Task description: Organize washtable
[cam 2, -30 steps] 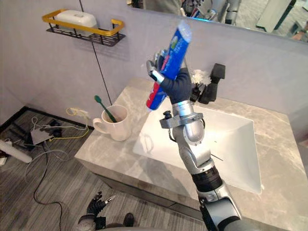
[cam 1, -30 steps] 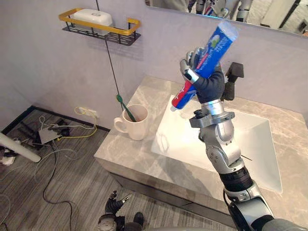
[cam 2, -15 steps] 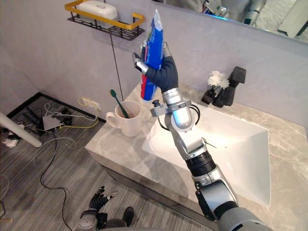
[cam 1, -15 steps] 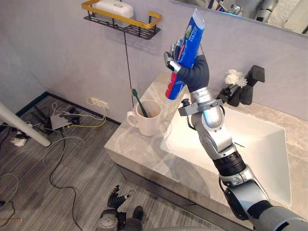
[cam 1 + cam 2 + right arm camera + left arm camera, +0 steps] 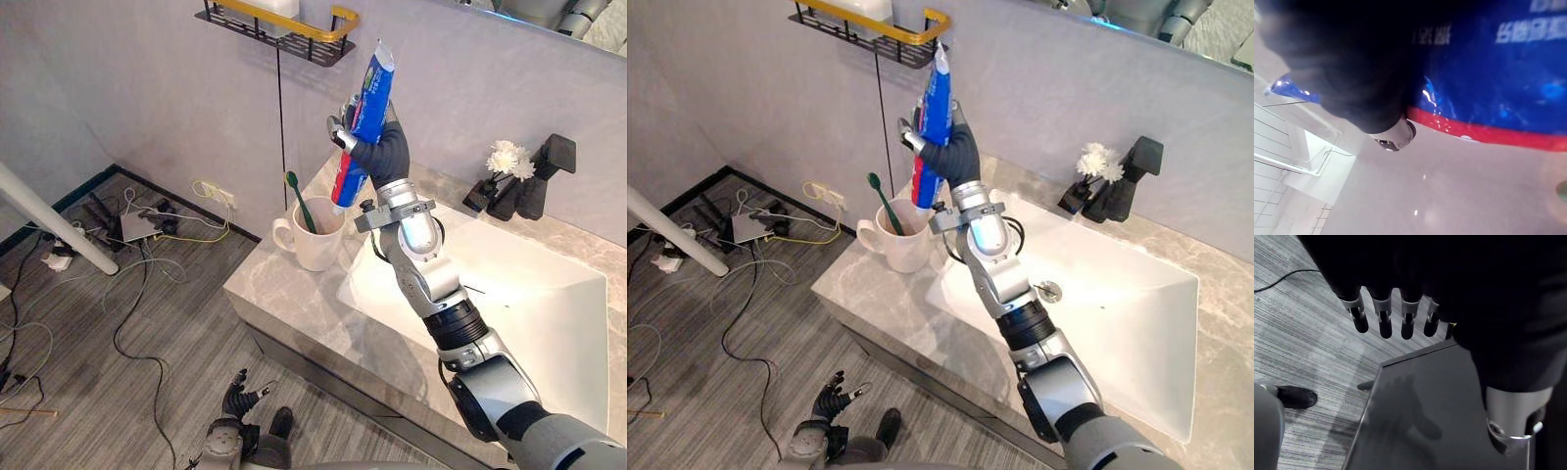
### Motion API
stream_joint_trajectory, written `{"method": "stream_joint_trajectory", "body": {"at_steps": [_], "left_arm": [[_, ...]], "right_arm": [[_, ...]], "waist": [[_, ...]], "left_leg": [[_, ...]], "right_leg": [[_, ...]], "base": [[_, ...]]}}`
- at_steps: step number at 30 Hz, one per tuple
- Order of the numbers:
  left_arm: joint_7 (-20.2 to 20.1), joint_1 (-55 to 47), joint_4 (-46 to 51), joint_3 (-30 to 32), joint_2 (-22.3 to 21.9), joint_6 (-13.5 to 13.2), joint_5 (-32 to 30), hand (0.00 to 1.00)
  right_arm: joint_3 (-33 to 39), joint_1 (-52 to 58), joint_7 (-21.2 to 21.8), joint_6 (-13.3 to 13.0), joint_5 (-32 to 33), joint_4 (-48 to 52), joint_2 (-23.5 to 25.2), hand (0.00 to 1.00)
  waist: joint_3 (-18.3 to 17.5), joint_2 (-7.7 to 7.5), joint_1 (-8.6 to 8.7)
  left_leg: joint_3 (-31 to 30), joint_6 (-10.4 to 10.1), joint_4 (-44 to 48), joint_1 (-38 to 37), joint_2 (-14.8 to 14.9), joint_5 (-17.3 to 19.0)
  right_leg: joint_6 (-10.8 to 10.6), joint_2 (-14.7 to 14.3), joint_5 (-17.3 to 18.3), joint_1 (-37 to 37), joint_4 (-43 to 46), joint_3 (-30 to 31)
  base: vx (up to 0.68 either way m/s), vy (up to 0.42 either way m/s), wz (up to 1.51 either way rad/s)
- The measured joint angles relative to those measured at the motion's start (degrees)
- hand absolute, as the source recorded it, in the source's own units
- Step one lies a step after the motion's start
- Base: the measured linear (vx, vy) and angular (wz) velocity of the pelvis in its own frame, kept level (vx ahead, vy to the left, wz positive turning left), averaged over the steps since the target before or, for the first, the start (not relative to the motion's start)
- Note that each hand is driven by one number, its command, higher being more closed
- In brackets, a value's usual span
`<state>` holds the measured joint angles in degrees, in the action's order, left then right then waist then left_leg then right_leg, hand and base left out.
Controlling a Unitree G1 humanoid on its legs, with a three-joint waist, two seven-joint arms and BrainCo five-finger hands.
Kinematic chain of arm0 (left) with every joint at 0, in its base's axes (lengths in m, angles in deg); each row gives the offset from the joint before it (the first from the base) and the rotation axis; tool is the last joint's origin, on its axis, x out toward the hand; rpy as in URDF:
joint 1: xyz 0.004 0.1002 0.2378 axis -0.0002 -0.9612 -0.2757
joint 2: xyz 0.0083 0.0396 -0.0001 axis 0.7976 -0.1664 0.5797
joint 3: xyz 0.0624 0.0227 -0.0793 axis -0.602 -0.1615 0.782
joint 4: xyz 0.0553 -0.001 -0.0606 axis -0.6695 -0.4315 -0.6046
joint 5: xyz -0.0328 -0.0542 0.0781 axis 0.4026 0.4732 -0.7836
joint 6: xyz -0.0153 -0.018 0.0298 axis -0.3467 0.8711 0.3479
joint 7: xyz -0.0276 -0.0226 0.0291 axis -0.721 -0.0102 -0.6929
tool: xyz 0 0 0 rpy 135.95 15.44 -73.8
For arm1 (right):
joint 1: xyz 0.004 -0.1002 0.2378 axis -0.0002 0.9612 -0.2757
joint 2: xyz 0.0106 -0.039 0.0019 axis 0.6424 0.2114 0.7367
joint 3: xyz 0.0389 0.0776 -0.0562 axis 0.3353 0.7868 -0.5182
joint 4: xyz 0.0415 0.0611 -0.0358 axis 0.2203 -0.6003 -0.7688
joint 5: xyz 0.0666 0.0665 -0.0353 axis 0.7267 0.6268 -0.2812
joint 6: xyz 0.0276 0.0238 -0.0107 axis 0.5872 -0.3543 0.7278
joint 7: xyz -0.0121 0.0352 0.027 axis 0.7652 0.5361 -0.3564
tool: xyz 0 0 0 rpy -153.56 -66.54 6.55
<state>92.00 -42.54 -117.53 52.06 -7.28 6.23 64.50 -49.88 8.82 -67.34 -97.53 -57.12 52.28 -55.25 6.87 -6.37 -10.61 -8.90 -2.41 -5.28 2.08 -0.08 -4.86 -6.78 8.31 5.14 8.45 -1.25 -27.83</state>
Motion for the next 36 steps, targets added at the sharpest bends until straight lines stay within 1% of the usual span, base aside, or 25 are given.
{"method": "stream_joint_trajectory", "body": {"at_steps": [2,6,12,15,23,27,30,36], "left_arm": [[0.02,0.07,0.0,0.0,-0.02,-0.01,0.01,0.0],[0.42,0.48,0.01,-0.01,-0.17,-0.02,0.01,0.0],[0.92,0.85,0.04,-0.01,-0.33,-0.06,0.04,0.0],[0.93,0.92,0.03,-0.01,-0.33,-0.06,0.03,0.0],[0.98,1.48,-0.08,-0.55,-0.42,-0.01,0.07,0.0],[1.04,1.49,-0.08,-0.55,-0.42,-0.01,0.12,0.0],[1.08,1.6,-0.06,-0.54,-0.41,-0.04,0.14,0.0],[1.08,1.7,-0.04,-0.53,-0.4,-0.05,0.14,0.0]], "right_arm": [[0.0,-0.07,-0.02,0.26,0.06,-0.89,-0.03,1.0],[-0.01,-0.2,0.02,0.32,0.58,-0.91,0.02,1.0],[-0.27,-3.87,0.12,0.32,1.68,-3.0,0.22,1.0],[-0.37,-3.99,0.14,0.32,1.8,-3.04,1.23,1.0],[-0.64,-3.99,0.09,0.36,1.85,-5.53,2.06,1.0],[-2.67,-3.99,0.02,0.75,1.71,-6.76,2.39,1.0],[-2.66,-3.98,-0.02,1.5,1.6,-7.09,2.35,1.0],[-2.66,-3.94,-0.03,1.52,1.53,-7.22,2.35,1.0]], "waist": [[0.04,0.0,-0.14],[0.22,0.01,-1.32],[1.07,0.03,-1.45],[1.18,0.03,-1.52],[1.2,0.01,-2.67],[1.23,0.01,-2.67],[1.55,-0.02,-2.68],[1.87,-0.01,-2.64]], "left_leg": [[-0.41,-0.03,0.0,0.11,-0.01,-0.02],[-0.54,-0.03,0.0,0.18,-0.01,-0.02],[-0.55,-0.1,0.0,0.23,0.02,-0.06],[-0.57,-0.1,0.0,0.33,-0.03,-0.06],[-0.82,-0.1,0.01,0.71,-0.04,-0.06],[-1.18,-0.11,0.01,0.8,-0.11,-0.08],[-1.43,-0.17,0.01,0.8,-0.13,-0.12],[-1.43,-0.18,0.01,0.8,-0.12,-0.12]], "right_leg": [[0.0,-0.06,0.03,0.07,-0.01,-0.33],[0.0,-0.08,0.16,0.09,-0.02,-0.47],[0.0,-0.1,0.18,0.08,-0.01,-0.5],[0.0,-0.07,0.18,0.01,-0.02,-0.55],[-0.01,-0.09,0.19,-0.24,-0.01,-0.81],[-0.01,-0.08,0.21,-0.17,0.0,-1.19],[0.01,-0.04,0.27,-0.02,0.02,-1.56],[0.01,-0.01,0.33,-0.02,0.03,-1.58]], "base": [[0.0,-0.018,0.1],[0.0,-0.008,0.02],[-0.01,-0.003,0.0],[0.0,0.0,0.0],[0.0,-0.001,0.0],[-0.02,-0.012,0.04],[-0.01,-0.012,0.06],[0.0,0.0,0.0]]}}
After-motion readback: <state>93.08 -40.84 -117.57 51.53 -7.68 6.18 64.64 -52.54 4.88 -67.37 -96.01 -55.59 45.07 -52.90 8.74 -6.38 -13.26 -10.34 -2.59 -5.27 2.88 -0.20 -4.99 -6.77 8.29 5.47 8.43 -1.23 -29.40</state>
